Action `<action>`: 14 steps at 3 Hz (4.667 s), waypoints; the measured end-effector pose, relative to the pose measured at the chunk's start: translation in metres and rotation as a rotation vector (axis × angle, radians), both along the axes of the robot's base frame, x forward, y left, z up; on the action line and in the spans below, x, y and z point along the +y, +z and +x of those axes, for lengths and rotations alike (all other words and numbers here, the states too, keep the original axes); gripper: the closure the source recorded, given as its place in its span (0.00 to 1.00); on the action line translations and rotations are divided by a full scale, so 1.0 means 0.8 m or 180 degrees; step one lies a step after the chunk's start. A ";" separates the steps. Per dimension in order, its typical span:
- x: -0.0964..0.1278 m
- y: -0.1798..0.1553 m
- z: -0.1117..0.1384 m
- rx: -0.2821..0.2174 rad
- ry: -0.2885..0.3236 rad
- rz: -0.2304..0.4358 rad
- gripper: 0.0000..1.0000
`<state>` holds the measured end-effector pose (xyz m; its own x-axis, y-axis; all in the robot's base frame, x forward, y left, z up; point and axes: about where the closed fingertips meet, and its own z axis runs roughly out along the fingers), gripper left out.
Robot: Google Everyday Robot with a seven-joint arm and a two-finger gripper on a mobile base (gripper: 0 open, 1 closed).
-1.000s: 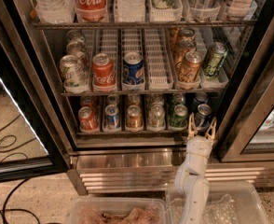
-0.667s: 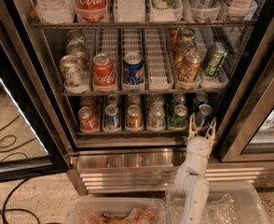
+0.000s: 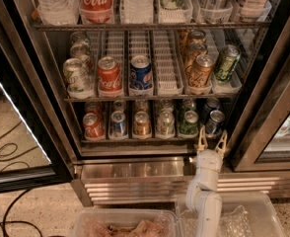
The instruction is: Pick pepsi can from bottom shelf of fridge
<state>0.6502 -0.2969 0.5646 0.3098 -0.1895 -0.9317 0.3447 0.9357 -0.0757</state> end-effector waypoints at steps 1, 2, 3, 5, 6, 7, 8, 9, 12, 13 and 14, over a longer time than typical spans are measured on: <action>0.005 0.001 -0.001 0.0027 0.0044 -0.0007 0.37; 0.011 0.008 -0.004 0.0021 0.0189 -0.0074 0.36; 0.056 0.003 -0.006 0.0139 0.0539 -0.0309 0.28; 0.053 0.006 -0.007 0.0138 0.0539 -0.0309 0.32; 0.050 0.007 -0.006 0.0121 0.0509 -0.0293 0.35; 0.042 0.014 -0.001 0.0064 0.0436 -0.0284 0.34; 0.033 0.019 0.004 0.0012 0.0363 -0.0283 0.34; 0.027 0.020 0.007 -0.0012 0.0302 -0.0278 0.35; 0.015 0.028 0.020 -0.0098 0.0181 -0.0279 0.35; 0.010 0.027 0.024 -0.0107 0.0127 -0.0278 0.34; 0.005 0.027 0.028 -0.0127 0.0072 -0.0266 0.35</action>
Offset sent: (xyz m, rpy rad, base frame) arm -0.0125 0.0536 0.0130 -0.1057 0.0374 0.1915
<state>0.6726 -0.2927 0.5864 0.3513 -0.2586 -0.8998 0.3277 0.9343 -0.1405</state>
